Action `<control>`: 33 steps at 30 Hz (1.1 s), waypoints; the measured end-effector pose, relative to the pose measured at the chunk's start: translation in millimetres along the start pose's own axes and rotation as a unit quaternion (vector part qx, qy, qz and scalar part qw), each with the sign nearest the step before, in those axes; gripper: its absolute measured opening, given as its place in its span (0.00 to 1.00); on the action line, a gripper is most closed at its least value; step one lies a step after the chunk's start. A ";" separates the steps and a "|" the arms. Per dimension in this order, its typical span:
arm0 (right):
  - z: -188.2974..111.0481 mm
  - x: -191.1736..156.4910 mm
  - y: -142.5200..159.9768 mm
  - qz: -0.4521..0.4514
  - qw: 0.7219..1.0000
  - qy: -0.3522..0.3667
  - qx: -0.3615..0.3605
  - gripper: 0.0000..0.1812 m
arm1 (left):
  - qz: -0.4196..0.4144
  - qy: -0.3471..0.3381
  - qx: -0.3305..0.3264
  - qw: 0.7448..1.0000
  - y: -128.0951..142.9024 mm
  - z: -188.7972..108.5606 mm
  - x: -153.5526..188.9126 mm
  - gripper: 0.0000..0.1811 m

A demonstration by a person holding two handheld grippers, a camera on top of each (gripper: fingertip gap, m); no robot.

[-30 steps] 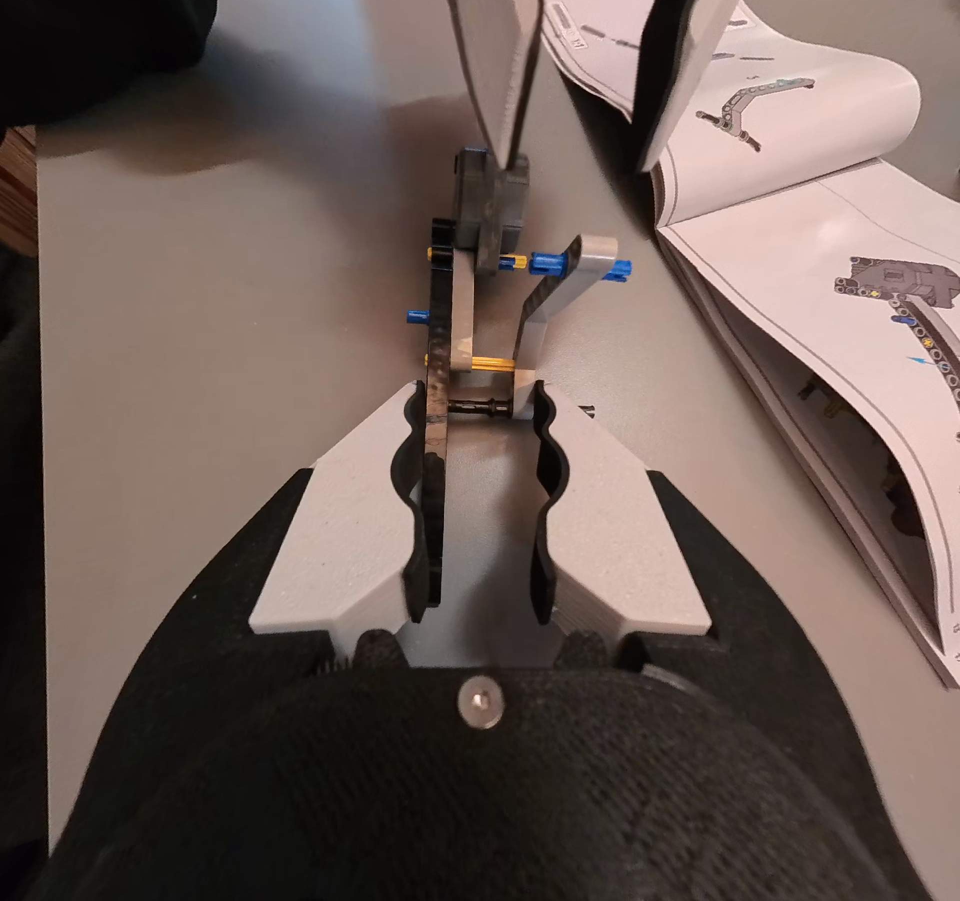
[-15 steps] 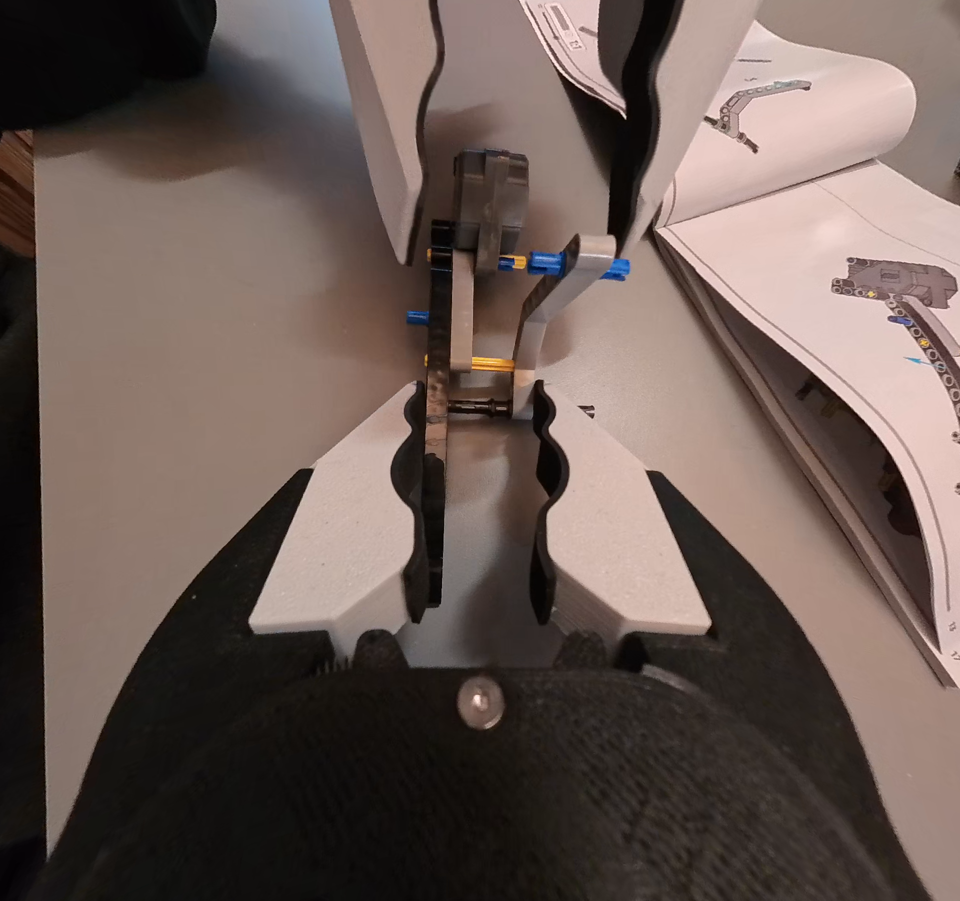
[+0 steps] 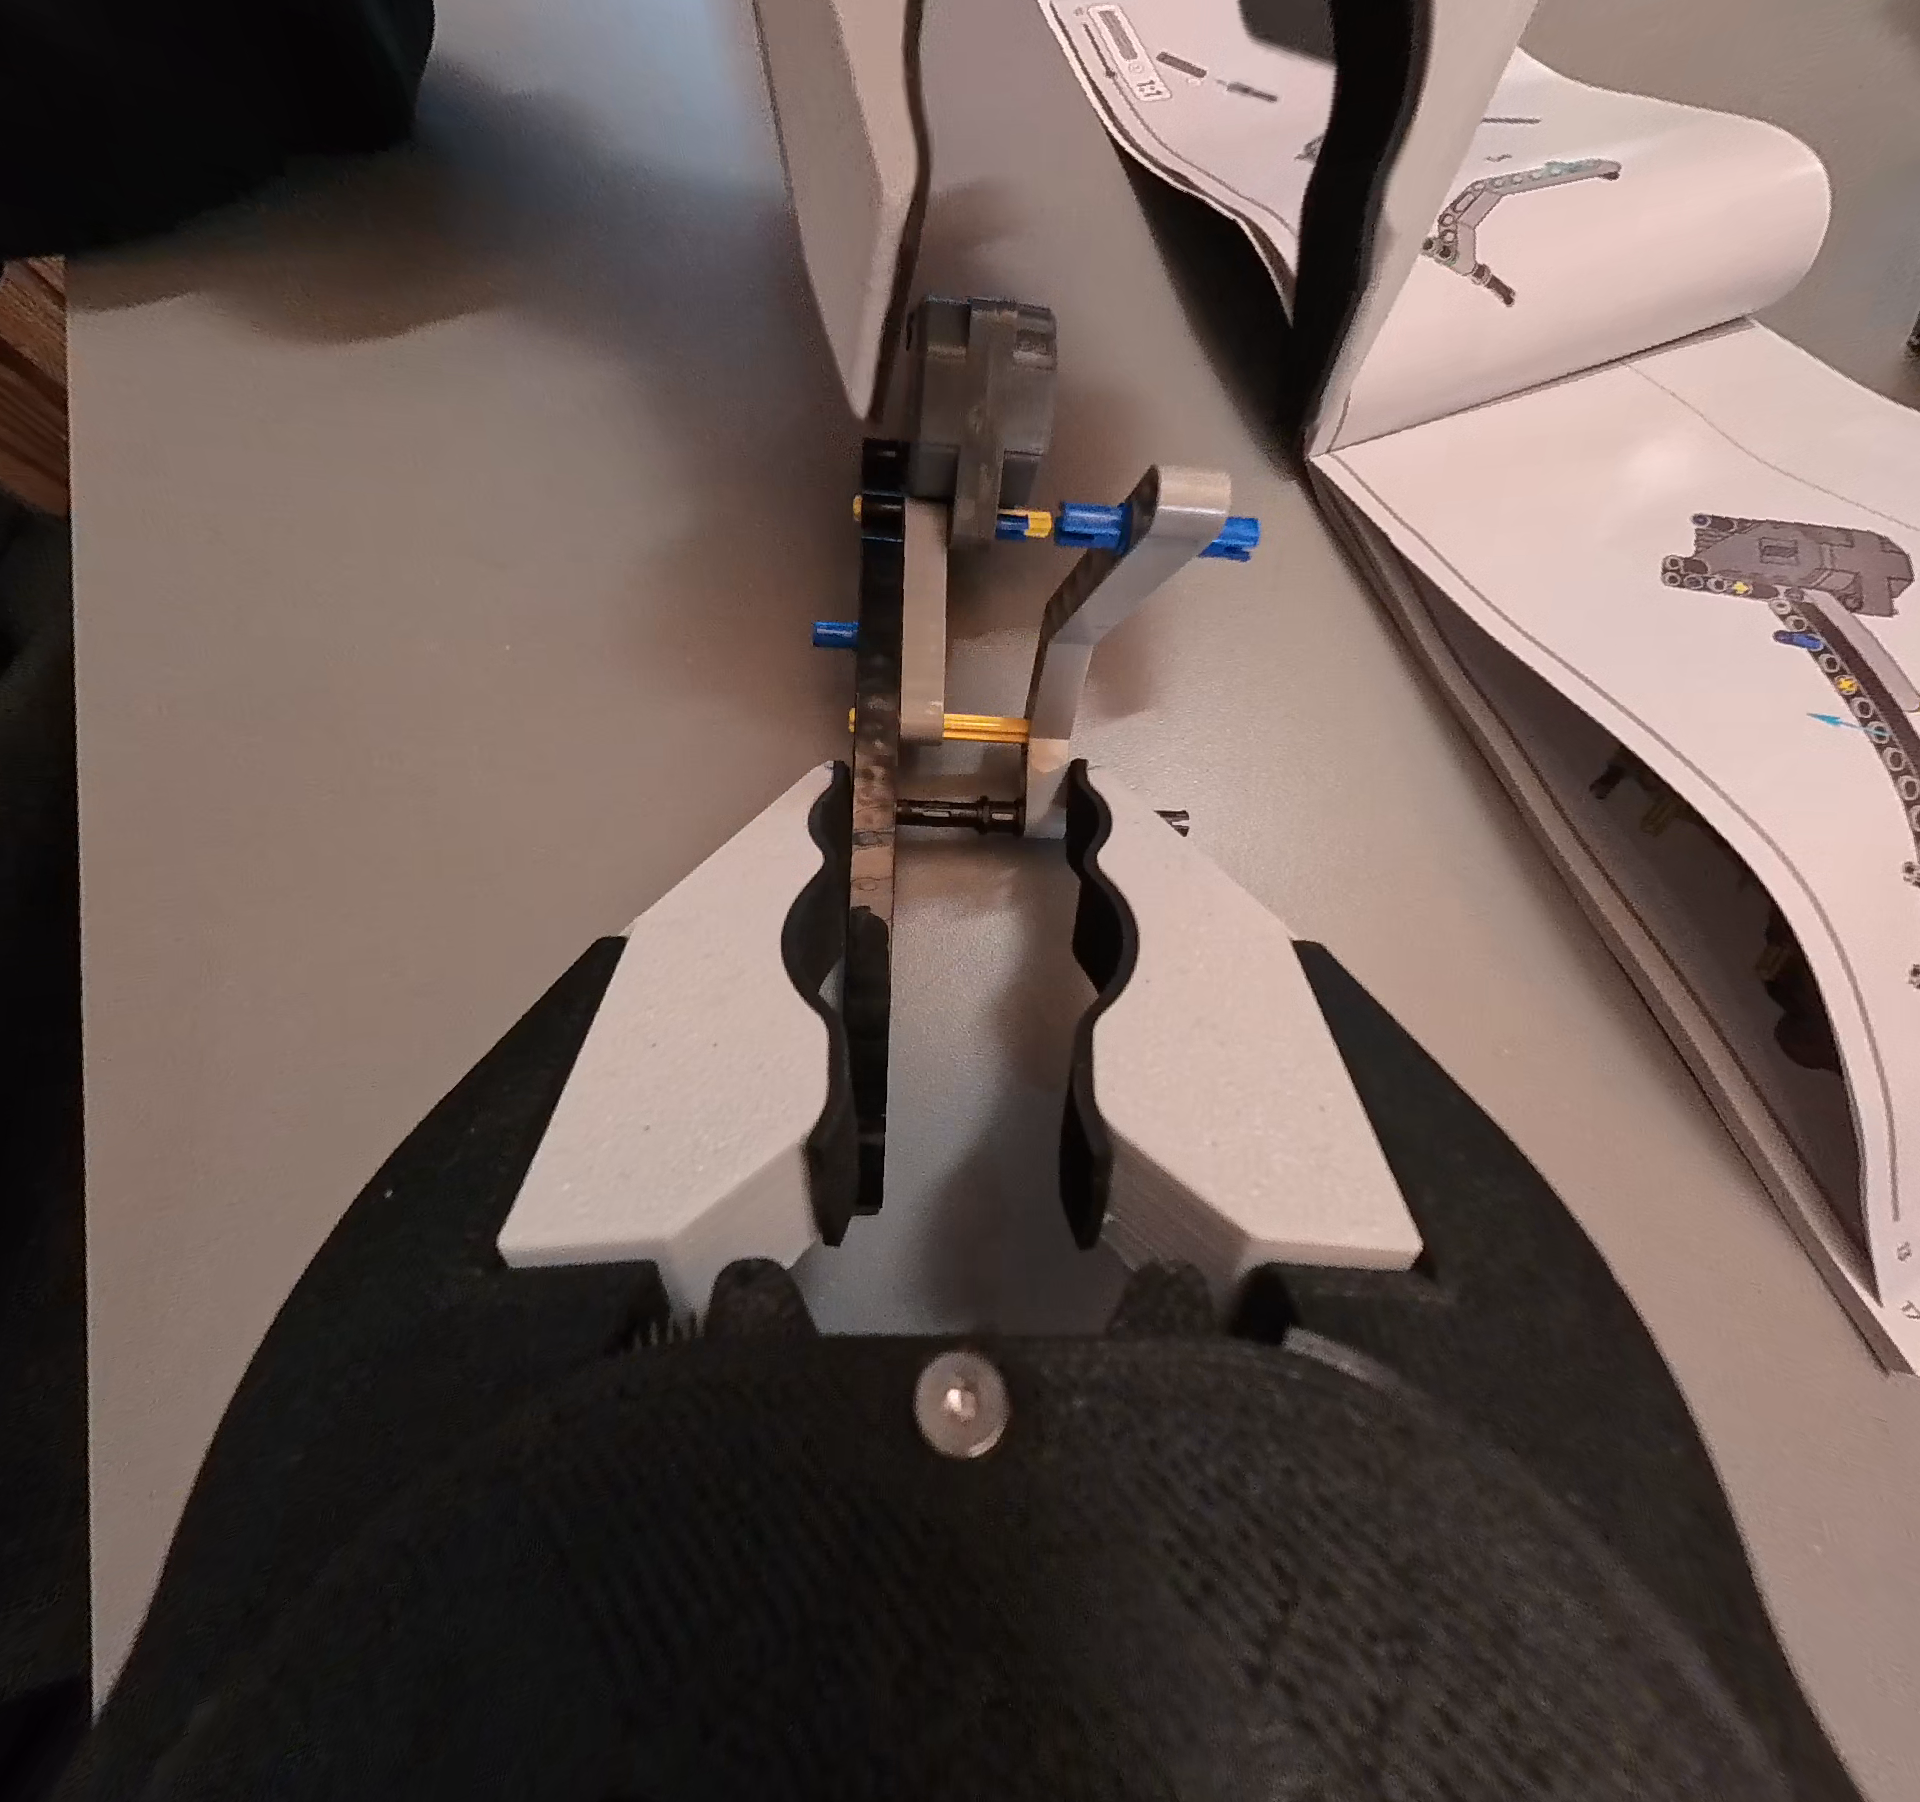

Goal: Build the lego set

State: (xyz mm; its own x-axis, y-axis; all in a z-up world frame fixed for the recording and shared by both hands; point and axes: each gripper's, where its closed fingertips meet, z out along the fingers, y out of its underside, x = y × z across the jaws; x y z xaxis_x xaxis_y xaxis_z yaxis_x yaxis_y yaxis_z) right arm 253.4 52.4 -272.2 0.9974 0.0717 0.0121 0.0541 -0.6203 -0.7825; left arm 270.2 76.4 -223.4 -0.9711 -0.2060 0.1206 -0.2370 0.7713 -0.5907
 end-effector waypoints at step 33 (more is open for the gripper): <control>0.1 -0.4 0.8 0.002 1.000 -0.003 -0.001 0.21 | -0.172 -0.288 0.086 0.938 59.7 -143.9 -74.3 0.19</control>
State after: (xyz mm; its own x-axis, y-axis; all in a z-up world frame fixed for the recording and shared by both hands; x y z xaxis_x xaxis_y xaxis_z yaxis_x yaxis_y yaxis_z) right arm 253.0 51.9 -272.8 0.9973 0.0736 0.0045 0.0495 -0.6227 -0.7809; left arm 324.0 224.5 -152.8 -0.6492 -0.7548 -0.0934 -0.4777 0.5002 -0.7222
